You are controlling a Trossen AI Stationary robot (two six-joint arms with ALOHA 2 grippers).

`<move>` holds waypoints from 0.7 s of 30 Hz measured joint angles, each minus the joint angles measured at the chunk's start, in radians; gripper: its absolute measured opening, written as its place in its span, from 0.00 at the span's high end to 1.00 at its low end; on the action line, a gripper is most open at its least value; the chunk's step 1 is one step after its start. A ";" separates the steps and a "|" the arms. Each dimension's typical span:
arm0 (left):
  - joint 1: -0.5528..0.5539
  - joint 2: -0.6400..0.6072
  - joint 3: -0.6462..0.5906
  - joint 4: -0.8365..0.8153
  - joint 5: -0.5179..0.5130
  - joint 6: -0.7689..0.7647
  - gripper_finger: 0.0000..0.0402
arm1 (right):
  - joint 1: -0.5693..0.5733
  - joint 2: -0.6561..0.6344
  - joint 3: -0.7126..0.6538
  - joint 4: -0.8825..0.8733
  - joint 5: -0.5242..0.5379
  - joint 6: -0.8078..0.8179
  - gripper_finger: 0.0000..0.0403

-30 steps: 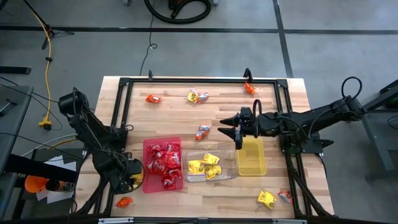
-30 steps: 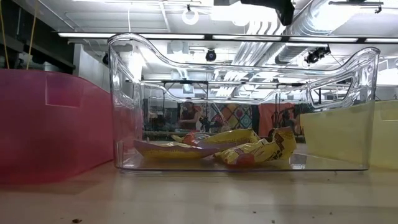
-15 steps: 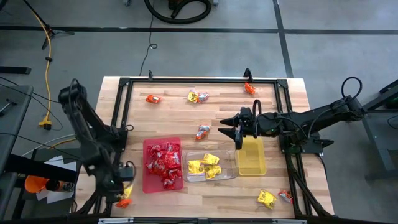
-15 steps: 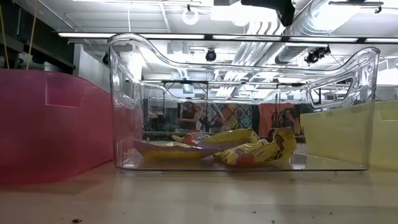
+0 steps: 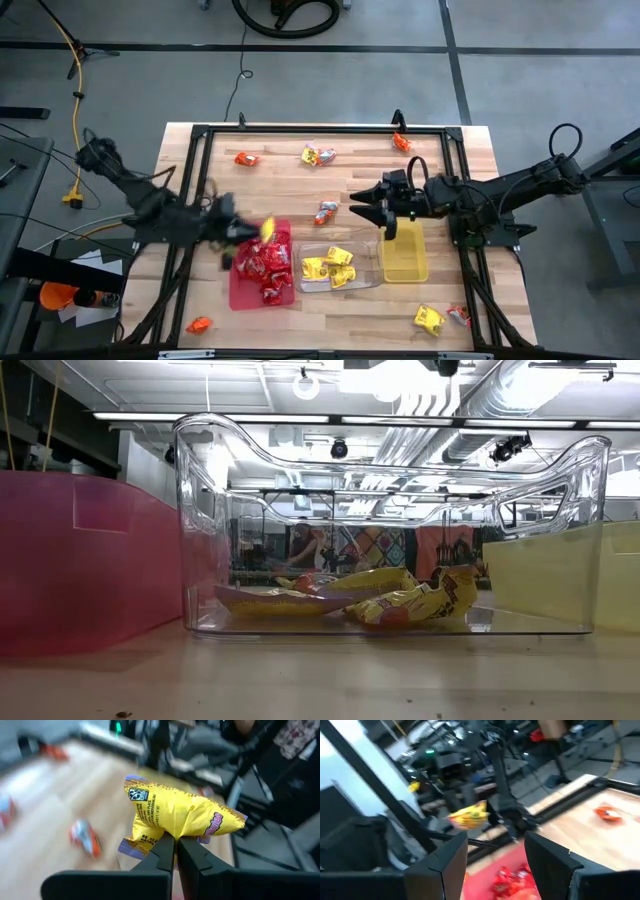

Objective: Sort candy
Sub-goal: Put the yellow candy into the transparent bin

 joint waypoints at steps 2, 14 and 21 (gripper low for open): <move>0.095 0.036 0.000 0.123 0.063 0.141 1.00 | 0.001 0.000 0.000 0.033 -0.030 0.007 0.52; 0.347 0.259 -0.002 0.599 0.412 0.306 1.00 | 0.073 0.000 0.060 0.052 -0.051 -0.125 0.52; 0.296 0.303 -0.002 0.622 0.433 0.252 1.00 | 0.094 0.000 0.065 0.021 -0.027 -0.147 0.52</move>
